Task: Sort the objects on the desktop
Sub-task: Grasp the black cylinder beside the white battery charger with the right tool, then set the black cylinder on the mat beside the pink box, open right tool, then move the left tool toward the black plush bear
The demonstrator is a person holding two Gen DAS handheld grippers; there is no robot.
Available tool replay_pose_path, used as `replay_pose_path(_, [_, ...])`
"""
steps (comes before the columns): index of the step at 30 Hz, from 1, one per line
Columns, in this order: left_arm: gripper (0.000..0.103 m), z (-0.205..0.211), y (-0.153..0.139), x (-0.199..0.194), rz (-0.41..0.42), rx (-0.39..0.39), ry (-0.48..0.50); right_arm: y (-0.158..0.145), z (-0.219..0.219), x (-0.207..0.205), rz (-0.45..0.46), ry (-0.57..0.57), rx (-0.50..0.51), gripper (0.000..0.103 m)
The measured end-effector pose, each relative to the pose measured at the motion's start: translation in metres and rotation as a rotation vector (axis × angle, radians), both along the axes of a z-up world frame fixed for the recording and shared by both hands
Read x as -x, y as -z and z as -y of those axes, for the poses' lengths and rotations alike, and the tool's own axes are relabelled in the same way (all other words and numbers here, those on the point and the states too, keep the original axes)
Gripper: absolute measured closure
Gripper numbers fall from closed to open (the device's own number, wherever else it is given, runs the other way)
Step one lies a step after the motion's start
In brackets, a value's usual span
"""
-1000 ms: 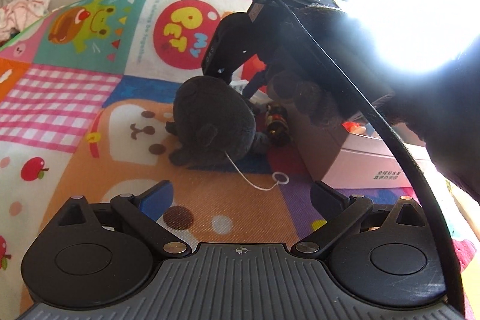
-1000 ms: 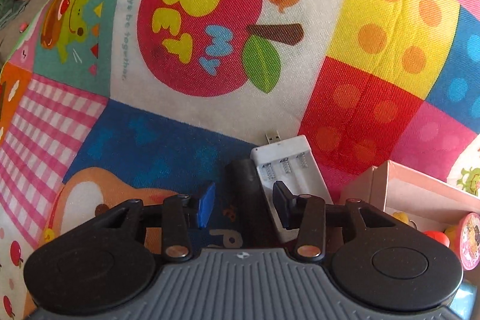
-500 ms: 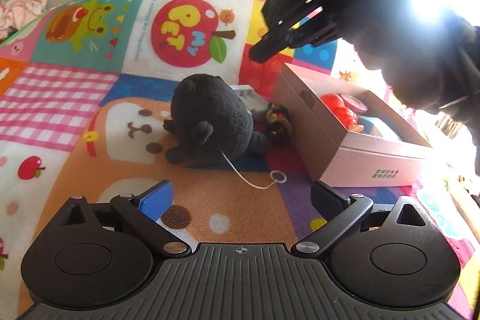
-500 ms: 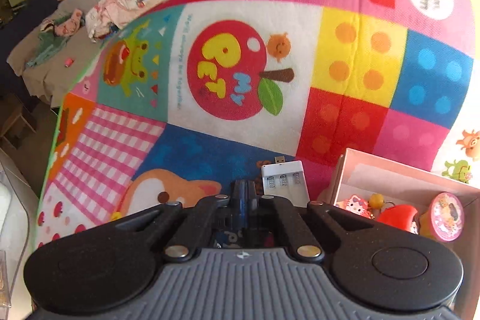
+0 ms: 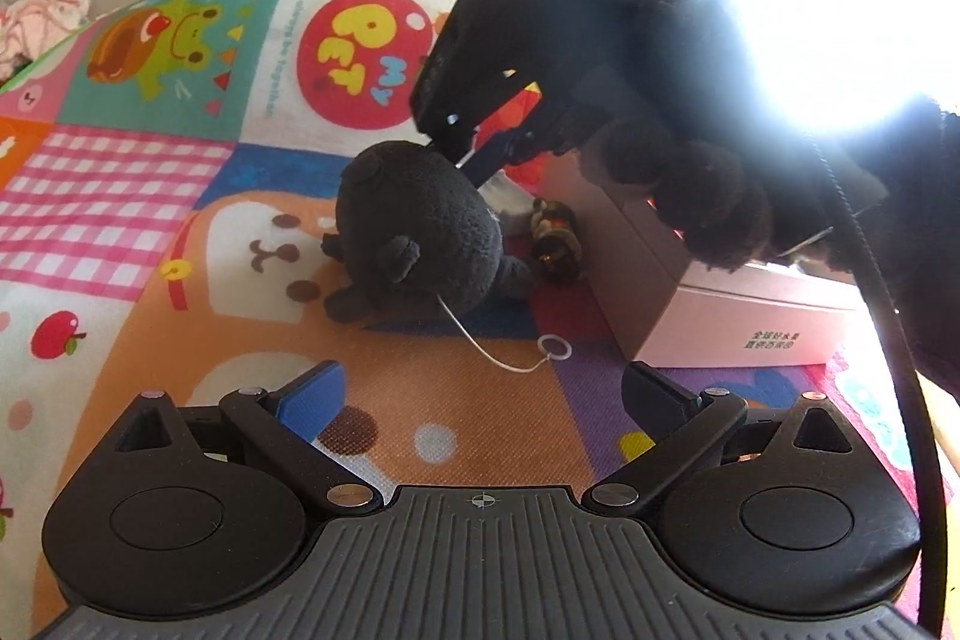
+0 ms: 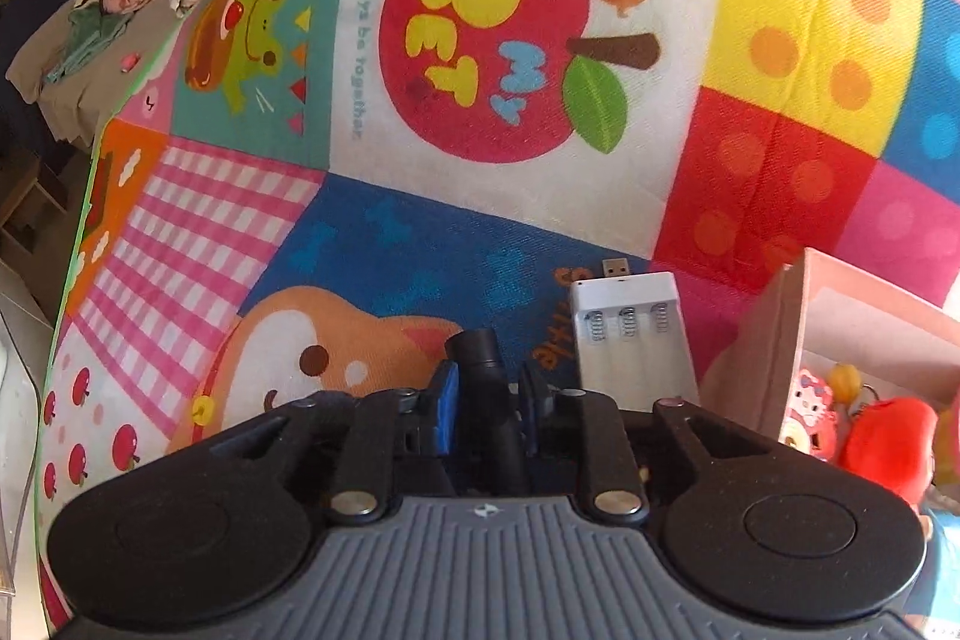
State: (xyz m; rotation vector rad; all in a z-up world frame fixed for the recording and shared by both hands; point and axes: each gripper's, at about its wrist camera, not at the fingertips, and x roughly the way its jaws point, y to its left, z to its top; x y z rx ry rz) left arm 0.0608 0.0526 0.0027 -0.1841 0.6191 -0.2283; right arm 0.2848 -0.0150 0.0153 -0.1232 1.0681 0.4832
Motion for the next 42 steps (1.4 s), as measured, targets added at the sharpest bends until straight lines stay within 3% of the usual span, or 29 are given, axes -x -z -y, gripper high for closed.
replay_pose_path(1, [0.002,0.000,0.000,0.000,-0.003,0.004,0.001,0.002,-0.004,-0.002,0.006,0.000,0.009,0.066])
replay_pose_path(3, [0.002,0.000,0.000,-0.001,-0.005,0.008,0.002,0.006,-0.012,-0.005,0.004,-0.016,0.036,0.064])
replay_pose_path(5, [0.002,-0.001,0.000,-0.001,-0.008,0.015,0.004,0.005,-0.012,-0.004,0.000,-0.029,0.037,0.078])
replay_pose_path(10, [0.001,0.000,-0.001,0.000,-0.001,0.015,0.010,-0.024,0.016,0.013,0.055,0.008,-0.038,0.083])
replay_pose_path(16, [0.001,0.001,-0.002,0.001,0.005,0.015,0.015,-0.088,0.083,0.080,0.251,0.039,-0.133,0.086])
replay_pose_path(17, [0.001,0.001,-0.002,0.001,0.006,0.014,0.016,-0.097,0.096,0.097,0.293,0.044,-0.135,0.101])
replay_pose_path(21, [0.001,0.004,-0.002,0.002,0.014,-0.002,0.016,-0.120,0.150,0.152,0.342,0.076,-0.205,0.103])
replay_pose_path(25, [0.001,0.009,-0.002,0.003,0.022,-0.037,0.009,-0.115,0.195,0.198,0.331,0.110,-0.247,0.103])
replay_pose_path(29, [0.001,0.016,-0.005,0.007,0.048,-0.082,0.008,-0.085,0.231,0.222,0.293,0.197,-0.241,0.102])
replay_pose_path(31, [0.001,0.018,-0.006,0.008,0.064,-0.103,0.003,-0.058,0.242,0.231,0.266,0.257,-0.226,0.095])
replay_pose_path(35, [0.002,0.024,-0.017,0.015,0.122,-0.127,0.002,-0.007,0.250,0.252,0.257,0.344,-0.168,0.065])
replay_pose_path(37, [0.009,0.029,-0.025,0.017,0.143,-0.148,0.019,0.011,0.250,0.259,0.255,0.353,-0.155,0.061])
replay_pose_path(39, [0.026,0.038,-0.031,0.016,0.155,-0.196,0.062,0.022,0.247,0.266,0.270,0.355,-0.144,0.054])
replay_pose_path(42, [0.031,0.055,-0.034,0.012,0.177,-0.283,0.094,0.030,0.241,0.275,0.328,0.346,-0.112,0.042])
